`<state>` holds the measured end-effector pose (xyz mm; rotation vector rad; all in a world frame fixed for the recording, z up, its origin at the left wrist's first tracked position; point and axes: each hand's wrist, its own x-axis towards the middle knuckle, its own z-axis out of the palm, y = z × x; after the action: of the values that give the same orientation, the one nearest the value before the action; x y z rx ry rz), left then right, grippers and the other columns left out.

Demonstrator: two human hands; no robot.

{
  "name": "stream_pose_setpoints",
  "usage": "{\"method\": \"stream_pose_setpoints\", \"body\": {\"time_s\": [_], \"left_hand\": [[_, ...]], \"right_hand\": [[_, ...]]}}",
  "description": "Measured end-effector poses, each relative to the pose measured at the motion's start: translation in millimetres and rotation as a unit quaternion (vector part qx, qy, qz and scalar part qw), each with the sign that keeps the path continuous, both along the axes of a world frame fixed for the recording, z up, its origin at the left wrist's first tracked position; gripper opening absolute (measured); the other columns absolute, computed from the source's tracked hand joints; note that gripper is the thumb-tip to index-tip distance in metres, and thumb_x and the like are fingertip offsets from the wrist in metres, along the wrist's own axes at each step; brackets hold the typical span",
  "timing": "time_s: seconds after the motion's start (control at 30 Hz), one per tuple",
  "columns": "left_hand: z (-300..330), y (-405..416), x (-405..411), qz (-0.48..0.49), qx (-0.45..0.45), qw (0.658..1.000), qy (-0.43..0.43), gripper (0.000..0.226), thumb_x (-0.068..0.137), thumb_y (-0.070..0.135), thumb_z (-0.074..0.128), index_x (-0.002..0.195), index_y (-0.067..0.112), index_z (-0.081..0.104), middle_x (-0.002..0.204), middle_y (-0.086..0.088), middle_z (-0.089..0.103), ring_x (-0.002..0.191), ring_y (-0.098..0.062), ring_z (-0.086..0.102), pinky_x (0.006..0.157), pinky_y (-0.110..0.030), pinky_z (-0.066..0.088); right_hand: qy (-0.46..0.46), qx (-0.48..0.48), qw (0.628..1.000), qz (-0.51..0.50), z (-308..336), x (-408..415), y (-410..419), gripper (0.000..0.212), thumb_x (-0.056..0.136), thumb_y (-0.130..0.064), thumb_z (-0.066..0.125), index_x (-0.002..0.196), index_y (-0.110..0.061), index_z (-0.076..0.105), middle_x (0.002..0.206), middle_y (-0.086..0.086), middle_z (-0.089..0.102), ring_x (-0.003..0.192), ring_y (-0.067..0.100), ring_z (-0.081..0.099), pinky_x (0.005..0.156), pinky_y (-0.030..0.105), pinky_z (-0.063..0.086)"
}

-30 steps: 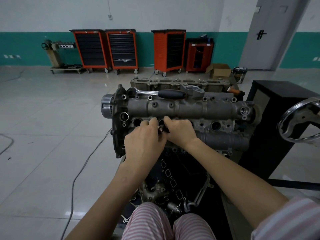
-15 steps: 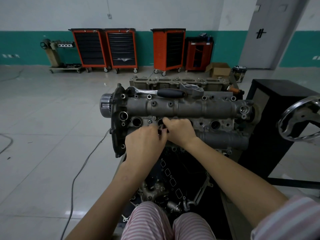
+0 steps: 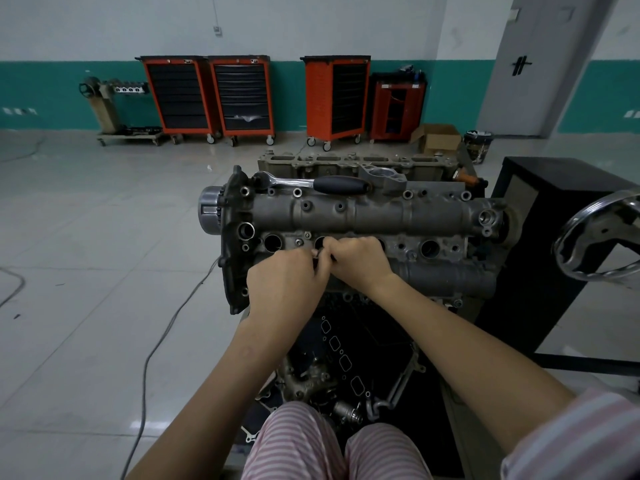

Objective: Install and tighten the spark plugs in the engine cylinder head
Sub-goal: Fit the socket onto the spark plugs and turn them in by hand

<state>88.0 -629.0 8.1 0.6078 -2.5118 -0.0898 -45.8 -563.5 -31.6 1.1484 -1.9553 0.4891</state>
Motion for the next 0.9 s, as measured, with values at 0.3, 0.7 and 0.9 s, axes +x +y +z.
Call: {"method": "stream_pose_setpoints", "body": {"time_s": [0.3,0.7,0.9], "left_hand": [[-3.4,1.0,0.7,-0.040,0.003,0.999,0.010,0.033,0.089,0.053,0.042,0.093,0.021,0.045,0.089,0.005,0.060,0.075,-0.017,0.059,0.044,-0.025,0.018],[-3.1,0.0,2.7,-0.031,0.016,0.999,-0.006,0.023,0.091,0.034,0.044,0.108,0.018,0.050,0.097,0.001,0.056,0.080,-0.020,0.058,0.051,-0.028,0.028],[-5.8,2.6,3.4,-0.049,0.047,0.998,-0.007,0.032,0.090,0.052,0.038,0.091,0.021,0.037,0.078,0.007,0.048,0.066,-0.016,0.049,0.045,-0.026,0.021]], "right_hand": [[-0.027,0.033,0.999,0.004,0.4,-1.2,1.4,0.029,0.053,-0.013,0.082,0.072,-0.003,0.062,0.043,0.007,0.056,0.033,0.025,0.053,0.036,0.022,0.038],[-0.016,0.021,0.999,-0.020,1.7,0.8,-0.8,0.035,0.054,-0.023,0.083,0.068,-0.003,0.059,0.042,0.006,0.055,0.033,0.025,0.053,0.034,0.021,0.036],[-0.003,0.033,0.999,-0.012,-0.6,-1.9,1.5,0.027,0.055,-0.017,0.084,0.069,-0.007,0.064,0.043,0.004,0.056,0.033,0.023,0.053,0.036,0.019,0.035]]}}
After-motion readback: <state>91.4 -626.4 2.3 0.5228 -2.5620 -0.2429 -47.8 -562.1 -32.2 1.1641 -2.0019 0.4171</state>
